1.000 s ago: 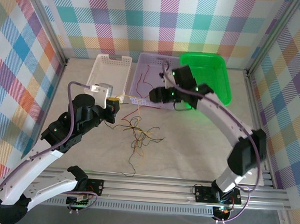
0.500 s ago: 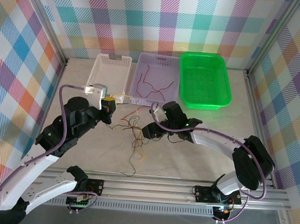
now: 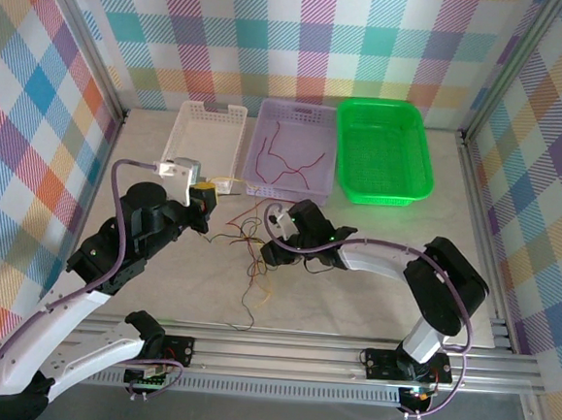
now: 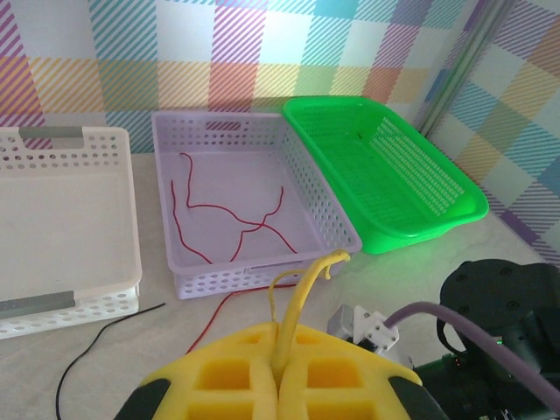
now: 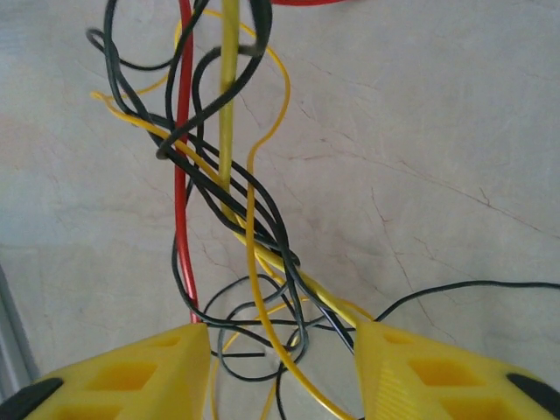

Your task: Untangle the cables

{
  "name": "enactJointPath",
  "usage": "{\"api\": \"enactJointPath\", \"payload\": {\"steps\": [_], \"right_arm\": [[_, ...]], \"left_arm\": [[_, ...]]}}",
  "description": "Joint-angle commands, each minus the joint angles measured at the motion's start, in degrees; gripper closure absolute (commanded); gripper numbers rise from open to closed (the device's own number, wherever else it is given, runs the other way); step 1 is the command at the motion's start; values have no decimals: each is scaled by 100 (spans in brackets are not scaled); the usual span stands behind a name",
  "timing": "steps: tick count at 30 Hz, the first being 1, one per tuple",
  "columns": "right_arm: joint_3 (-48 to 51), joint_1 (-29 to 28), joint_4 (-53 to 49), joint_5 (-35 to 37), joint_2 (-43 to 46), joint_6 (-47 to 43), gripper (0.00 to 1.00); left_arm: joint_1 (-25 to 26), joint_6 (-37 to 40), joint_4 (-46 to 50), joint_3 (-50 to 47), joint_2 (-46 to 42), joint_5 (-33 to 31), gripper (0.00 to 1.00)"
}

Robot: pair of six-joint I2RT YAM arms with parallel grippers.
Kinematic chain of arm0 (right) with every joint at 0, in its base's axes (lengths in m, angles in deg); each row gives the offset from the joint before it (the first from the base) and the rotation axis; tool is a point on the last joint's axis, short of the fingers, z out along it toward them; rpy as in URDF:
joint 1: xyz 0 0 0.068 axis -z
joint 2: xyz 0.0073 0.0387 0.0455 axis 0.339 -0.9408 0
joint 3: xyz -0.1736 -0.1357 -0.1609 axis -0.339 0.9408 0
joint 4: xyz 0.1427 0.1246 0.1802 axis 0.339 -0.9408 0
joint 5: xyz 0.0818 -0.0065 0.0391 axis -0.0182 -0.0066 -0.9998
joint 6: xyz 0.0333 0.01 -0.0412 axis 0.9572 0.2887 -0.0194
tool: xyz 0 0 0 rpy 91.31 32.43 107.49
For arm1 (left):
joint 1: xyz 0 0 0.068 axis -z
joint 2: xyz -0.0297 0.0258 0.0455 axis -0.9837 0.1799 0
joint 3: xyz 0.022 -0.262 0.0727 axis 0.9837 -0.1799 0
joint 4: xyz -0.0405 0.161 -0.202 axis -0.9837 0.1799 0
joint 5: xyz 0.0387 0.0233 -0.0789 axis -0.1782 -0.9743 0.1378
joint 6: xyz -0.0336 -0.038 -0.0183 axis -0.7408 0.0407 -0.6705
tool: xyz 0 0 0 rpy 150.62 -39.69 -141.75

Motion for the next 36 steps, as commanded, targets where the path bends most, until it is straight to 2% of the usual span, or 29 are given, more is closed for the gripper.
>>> {"api": "enactJointPath", "payload": {"steps": [1, 5, 6, 10, 15, 25, 36], "right_arm": [[-89, -47, 133, 72, -94, -62, 67], [-84, -46, 26, 208, -74, -44, 96], [-76, -51, -13, 265, -38, -59, 100], [65, 6, -260, 675, 126, -92, 100], [497, 388, -562, 842, 442, 66, 100], [1518, 1799, -786, 526, 1527, 746, 100], [1926, 3082, -1107, 342, 1933, 1371, 100]], "left_arm": [[-70, 30, -247, -60, -88, -88, 100], [-70, 47, -246, -54, -114, -153, 100], [-70, 52, -230, -55, -131, -186, 100], [-70, 47, -108, 86, -254, -489, 100], [-70, -189, 465, 662, -348, -1128, 100], [-70, -630, 1314, 1778, -336, -1937, 100], [-70, -429, 1636, 2882, -136, -1817, 100]]}}
